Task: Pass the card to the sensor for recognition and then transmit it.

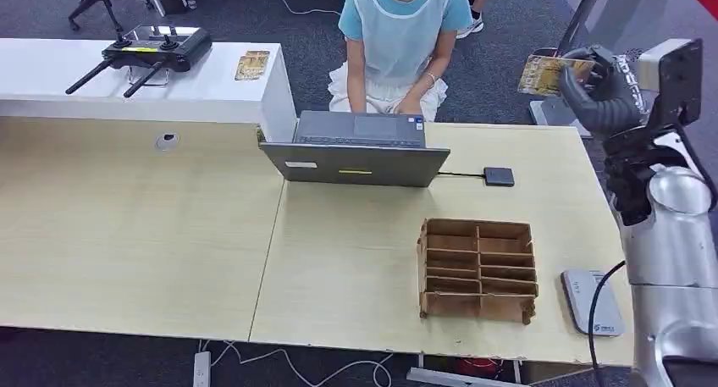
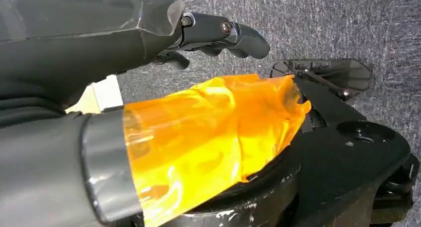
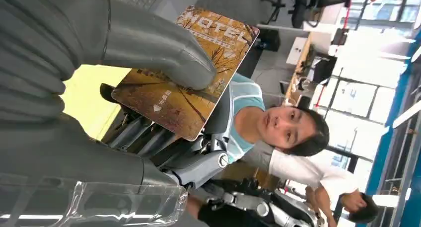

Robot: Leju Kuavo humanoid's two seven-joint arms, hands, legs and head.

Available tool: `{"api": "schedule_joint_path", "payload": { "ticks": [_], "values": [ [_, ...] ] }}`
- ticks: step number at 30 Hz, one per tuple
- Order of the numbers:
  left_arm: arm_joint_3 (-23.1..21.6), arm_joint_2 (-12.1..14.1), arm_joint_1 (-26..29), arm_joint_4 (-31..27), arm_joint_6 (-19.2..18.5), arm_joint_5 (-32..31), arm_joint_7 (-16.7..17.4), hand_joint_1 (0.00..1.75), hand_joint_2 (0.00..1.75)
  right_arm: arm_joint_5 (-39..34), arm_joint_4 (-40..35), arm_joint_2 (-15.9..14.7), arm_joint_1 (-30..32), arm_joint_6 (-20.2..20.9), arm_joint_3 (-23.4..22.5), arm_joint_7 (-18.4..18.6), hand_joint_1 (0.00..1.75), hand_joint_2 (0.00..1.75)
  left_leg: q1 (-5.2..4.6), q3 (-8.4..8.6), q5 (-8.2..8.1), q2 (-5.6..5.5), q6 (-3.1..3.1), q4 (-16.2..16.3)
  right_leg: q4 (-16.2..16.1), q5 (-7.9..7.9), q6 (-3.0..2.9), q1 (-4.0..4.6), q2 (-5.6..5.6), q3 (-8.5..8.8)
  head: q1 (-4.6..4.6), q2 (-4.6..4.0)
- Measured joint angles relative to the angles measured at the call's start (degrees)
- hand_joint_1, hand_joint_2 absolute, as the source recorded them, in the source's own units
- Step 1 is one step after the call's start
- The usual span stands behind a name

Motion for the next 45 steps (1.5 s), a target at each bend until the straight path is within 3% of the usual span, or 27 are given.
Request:
{"api": "schedule_joint_path", "payload": {
  "ticks": [6, 17, 25, 45],
  "values": [
    [0.0, 0.0, 0.0, 0.0, 0.0, 0.0, 0.0, 0.0, 0.0, -0.3, -0.1, -0.2, 0.2, 0.2, -0.2, -0.1, 1.75, 1.75, 0.0, 0.0, 0.0, 0.0, 0.0, 0.0, 0.0, 0.0, 0.0, 0.0, 0.0, 0.0, 0.0, -0.02],
    [1.3, 0.0, 0.0, 0.0, 0.2, 0.0, -0.6, 0.0, 0.0, -9.7, -1.7, -5.7, 9.2, 6.4, -5.6, -0.8, 1.75, 1.75, -0.01, -0.02, -0.04, -0.05, 0.06, 0.0, 0.0, -0.03, 0.04, 0.0, -0.04, 0.01, 0.0, -0.02],
    [2.3, 0.1, 0.0, 0.0, 0.5, -0.3, -0.6, 0.0, 0.0, -13.0, 1.4, -9.8, 14.2, 10.8, -7.5, 0.5, 1.75, 1.75, -0.02, -0.04, -0.07, -0.04, 0.1, 0.0, 0.0, -0.04, 0.05, -0.02, -0.05, 0.0, 0.0, -0.02],
    [3.7, 0.3, 0.0, 0.0, 0.4, -0.8, -0.3, 0.0, 0.0, -14.0, 10.4, -14.7, 20.3, 11.8, -10.4, 2.6, 1.75, 1.75, -0.03, -0.04, -0.09, -0.01, 0.12, 0.0, 0.0, -0.04, 0.05, -0.02, -0.02, -0.01, 0.0, 0.0]
  ]
}}
